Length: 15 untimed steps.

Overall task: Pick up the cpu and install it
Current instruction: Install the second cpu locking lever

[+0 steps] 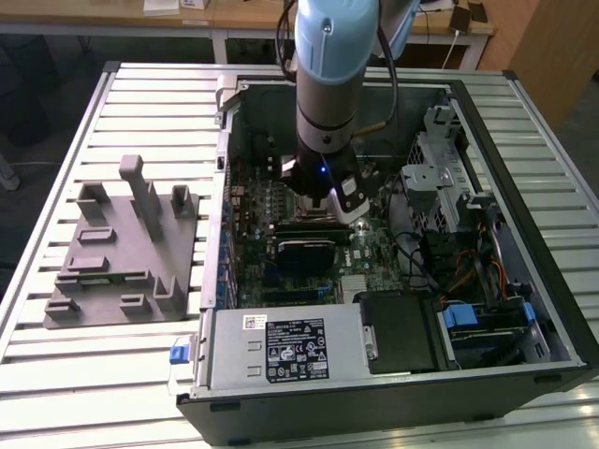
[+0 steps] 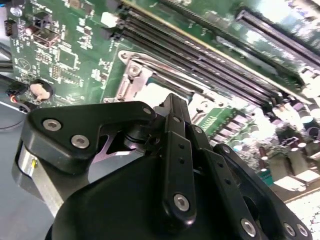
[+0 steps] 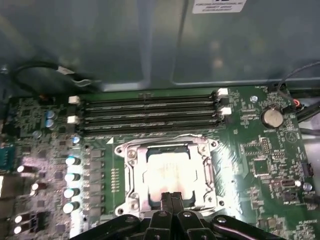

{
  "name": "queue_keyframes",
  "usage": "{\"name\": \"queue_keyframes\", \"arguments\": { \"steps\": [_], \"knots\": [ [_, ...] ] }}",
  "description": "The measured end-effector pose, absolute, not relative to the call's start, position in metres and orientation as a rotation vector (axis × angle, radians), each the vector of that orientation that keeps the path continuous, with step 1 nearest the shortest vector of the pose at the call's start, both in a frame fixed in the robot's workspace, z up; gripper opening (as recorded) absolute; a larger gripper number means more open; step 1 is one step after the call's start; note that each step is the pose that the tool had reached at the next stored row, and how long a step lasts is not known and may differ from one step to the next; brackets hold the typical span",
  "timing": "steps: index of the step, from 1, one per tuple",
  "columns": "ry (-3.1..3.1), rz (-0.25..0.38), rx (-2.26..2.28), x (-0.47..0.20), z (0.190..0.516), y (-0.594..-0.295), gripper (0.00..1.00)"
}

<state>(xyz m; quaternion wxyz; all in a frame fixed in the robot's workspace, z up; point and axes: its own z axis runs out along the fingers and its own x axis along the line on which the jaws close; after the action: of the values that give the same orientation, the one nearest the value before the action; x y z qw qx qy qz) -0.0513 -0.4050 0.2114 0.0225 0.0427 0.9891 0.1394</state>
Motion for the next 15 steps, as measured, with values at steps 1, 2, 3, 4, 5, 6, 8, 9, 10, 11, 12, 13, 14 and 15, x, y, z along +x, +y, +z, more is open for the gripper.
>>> {"name": "queue_keyframes", "arguments": {
  "steps": [1,2,3,4,5,6,8,9,10,11,12,13,14,15],
  "knots": [
    [3.064,0.425,0.132,-0.050,0.211,-0.403,0.11],
    [3.065,0.417,0.132,-0.048,0.211,-0.401,0.11],
    [3.066,0.409,0.132,-0.047,0.211,-0.400,0.11],
    [3.067,0.400,0.132,-0.046,0.211,-0.397,0.11],
    [3.068,0.390,0.132,-0.045,0.211,-0.395,0.11],
    [3.070,0.377,0.131,-0.044,0.211,-0.393,0.11],
    [3.073,0.348,0.130,-0.044,0.211,-0.387,0.11],
    [3.074,0.327,0.130,-0.044,0.211,-0.384,0.11],
    [3.076,0.301,0.129,-0.044,0.211,-0.381,0.11],
    [3.078,0.279,0.129,-0.044,0.211,-0.379,0.11],
    [3.079,0.260,0.128,-0.044,0.211,-0.377,0.11],
    [3.080,0.245,0.128,-0.044,0.210,-0.375,0.11],
    [3.081,0.233,0.128,-0.044,0.210,-0.373,0.11],
    [3.081,0.222,0.127,-0.044,0.211,-0.371,0.11]
  ]
}}
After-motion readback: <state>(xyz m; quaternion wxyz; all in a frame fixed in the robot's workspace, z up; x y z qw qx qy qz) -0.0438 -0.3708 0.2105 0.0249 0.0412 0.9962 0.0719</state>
